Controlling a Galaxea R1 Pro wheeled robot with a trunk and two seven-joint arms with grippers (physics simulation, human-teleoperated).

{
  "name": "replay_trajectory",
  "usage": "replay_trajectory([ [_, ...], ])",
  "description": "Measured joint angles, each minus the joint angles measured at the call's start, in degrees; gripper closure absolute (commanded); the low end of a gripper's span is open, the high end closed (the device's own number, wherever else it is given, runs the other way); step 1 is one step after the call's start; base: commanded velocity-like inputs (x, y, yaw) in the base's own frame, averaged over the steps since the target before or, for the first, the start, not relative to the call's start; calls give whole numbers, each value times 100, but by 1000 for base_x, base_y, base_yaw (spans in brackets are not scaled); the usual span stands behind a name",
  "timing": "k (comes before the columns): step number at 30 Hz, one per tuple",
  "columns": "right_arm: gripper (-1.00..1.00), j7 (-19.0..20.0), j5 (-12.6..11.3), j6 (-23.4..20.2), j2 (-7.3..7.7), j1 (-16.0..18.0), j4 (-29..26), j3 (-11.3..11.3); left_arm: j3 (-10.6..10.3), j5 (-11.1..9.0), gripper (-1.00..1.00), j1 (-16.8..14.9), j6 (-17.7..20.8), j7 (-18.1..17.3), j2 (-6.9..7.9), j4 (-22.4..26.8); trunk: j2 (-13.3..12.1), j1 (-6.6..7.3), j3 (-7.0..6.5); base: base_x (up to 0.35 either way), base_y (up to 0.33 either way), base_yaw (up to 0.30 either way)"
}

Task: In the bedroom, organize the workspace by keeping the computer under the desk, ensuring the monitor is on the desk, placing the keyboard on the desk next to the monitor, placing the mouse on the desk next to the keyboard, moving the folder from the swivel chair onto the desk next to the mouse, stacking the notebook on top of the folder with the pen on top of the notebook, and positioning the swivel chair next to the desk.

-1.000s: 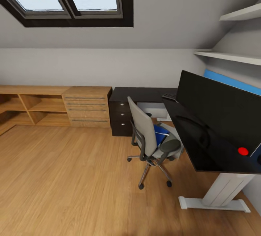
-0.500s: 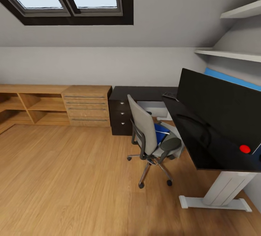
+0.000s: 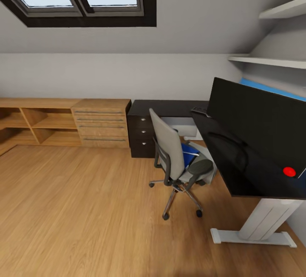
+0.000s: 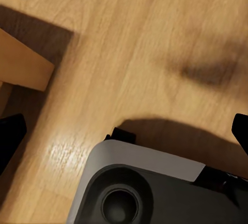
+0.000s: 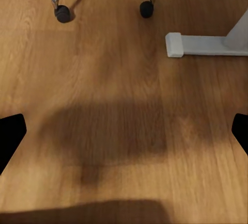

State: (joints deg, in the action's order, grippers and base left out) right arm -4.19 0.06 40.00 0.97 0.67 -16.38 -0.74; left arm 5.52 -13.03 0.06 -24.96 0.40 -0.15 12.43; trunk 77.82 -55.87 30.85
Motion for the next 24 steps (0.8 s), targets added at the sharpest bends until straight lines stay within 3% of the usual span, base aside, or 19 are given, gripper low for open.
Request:
replay_trajectory([
  [10, -100, 15, 3, -6, 1, -1, -1, 9, 1, 4, -100, 2, -6, 0, 6, 1, 401, -220, 179, 0, 0, -223],
  [16, -100, 14, 0, -12, -16, 0, 0, 8, 3, 7, -100, 2, 8, -4, 7, 0, 443, -242, 198, 0, 37, -52],
  [24, -100, 18, 0, -26, -18, 0, 2, 8, 2, 2, -100, 2, -14, -7, 7, 0, 762, -417, 341, -37, 148, -2],
])
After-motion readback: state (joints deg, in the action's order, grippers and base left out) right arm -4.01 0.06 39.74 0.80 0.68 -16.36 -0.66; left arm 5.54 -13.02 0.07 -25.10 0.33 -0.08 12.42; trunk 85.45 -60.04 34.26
